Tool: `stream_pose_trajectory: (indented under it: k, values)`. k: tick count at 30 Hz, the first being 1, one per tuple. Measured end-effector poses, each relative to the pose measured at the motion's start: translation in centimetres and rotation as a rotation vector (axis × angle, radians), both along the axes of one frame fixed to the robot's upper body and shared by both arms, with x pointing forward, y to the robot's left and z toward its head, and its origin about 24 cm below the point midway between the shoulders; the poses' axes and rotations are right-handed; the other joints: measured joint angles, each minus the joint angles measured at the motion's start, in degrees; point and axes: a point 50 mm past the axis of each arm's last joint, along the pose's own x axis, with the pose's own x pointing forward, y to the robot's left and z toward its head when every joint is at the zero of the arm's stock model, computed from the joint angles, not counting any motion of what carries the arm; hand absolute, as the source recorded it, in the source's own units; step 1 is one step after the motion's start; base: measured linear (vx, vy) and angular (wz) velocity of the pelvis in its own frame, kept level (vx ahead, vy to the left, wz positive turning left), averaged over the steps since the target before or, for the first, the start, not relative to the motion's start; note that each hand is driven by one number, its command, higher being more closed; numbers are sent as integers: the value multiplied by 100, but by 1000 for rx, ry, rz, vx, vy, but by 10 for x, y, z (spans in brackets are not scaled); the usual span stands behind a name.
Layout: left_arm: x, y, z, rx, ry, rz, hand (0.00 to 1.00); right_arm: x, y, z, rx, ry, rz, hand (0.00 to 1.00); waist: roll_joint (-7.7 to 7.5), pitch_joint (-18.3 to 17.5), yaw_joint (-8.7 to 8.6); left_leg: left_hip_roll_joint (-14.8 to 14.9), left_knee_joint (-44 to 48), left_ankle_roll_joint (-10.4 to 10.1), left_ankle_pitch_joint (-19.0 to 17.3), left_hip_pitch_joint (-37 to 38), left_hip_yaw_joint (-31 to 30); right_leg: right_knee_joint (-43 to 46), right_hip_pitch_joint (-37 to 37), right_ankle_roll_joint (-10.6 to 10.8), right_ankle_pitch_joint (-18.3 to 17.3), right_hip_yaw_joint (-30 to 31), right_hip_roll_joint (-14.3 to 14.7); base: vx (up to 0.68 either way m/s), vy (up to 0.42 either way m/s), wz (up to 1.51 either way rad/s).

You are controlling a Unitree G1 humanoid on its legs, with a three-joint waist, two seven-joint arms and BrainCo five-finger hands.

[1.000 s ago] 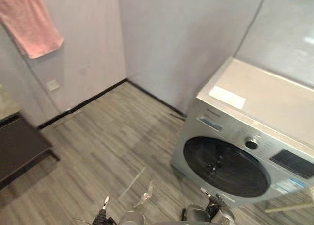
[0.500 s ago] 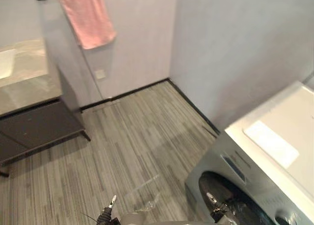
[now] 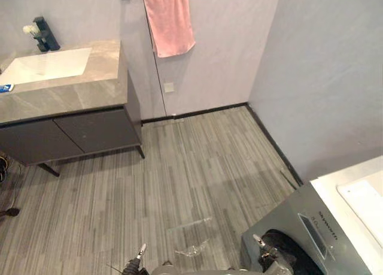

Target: Pick up the laundry basket with both hands and put the clothes into the washing machine.

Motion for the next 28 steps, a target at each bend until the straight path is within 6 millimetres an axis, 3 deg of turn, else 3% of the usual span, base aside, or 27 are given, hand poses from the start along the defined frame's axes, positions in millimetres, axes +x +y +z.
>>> stream_pose_trajectory:
  k: [2,3,4,5,7,8,10,14,17,21,28]
  values:
    - [0,6,1,15,-2,-1,0,-6,0,-1,-4,15,10,0,-172,-24,-8,-210,13,112,-81,55,-33,556,-121,175,-108,21,-289,-66,101,17]
    - [0,8,1,22,0,-1,0,-4,-1,0,-9,5,14,0,-213,6,-23,-254,96,139,-91,35,-113,1399,-524,123,19,315,-391,-38,66,24]
    - [0,9,1,24,3,-2,0,-3,-1,1,-12,-4,12,0,-187,17,-48,-220,152,161,-104,26,-164,1730,-702,90,190,450,-371,-30,79,32]
    - [2,10,2,26,-1,-4,0,-2,-3,2,-19,-16,9,0,-58,72,-44,-83,256,204,-132,28,-278,2233,-965,37,598,633,-239,-3,73,37]
    - [4,14,3,39,-11,-4,0,-7,2,0,-6,-4,5,0,-204,31,1,60,242,225,-141,40,-296,2406,-1096,-48,581,639,-210,18,18,32]
    - [4,18,4,50,-12,-3,0,-9,5,-2,5,7,9,0,-294,32,-14,92,238,224,-142,56,-302,2232,-1094,-56,588,621,-201,31,-44,12]
    - [5,18,4,51,-10,-3,0,-11,5,-3,8,16,4,0,-316,22,-27,68,220,199,-155,52,-290,1624,-1025,-92,788,657,-164,66,-118,-2]
    - [-1,5,-1,15,30,1,0,-20,-4,-5,5,44,-63,0,-61,-147,-36,184,-331,-63,88,87,-425,494,-584,-109,610,600,148,91,-118,-4]
    - [-3,3,-2,9,43,-1,0,-26,-8,-8,9,79,-74,0,-19,-176,-25,224,-653,-184,354,277,-385,-278,-182,-56,513,624,291,112,-134,-5]
    - [-7,2,-4,6,64,-15,0,-33,-13,-10,5,118,-70,0,20,-325,-42,278,-871,-201,428,345,-398,-690,-12,-42,558,608,428,23,-77,2]
    - [-6,6,-3,24,74,-69,0,-41,-11,-14,17,167,-52,0,-57,-365,-60,145,-963,-169,489,341,-445,-890,11,41,628,606,333,13,19,2]
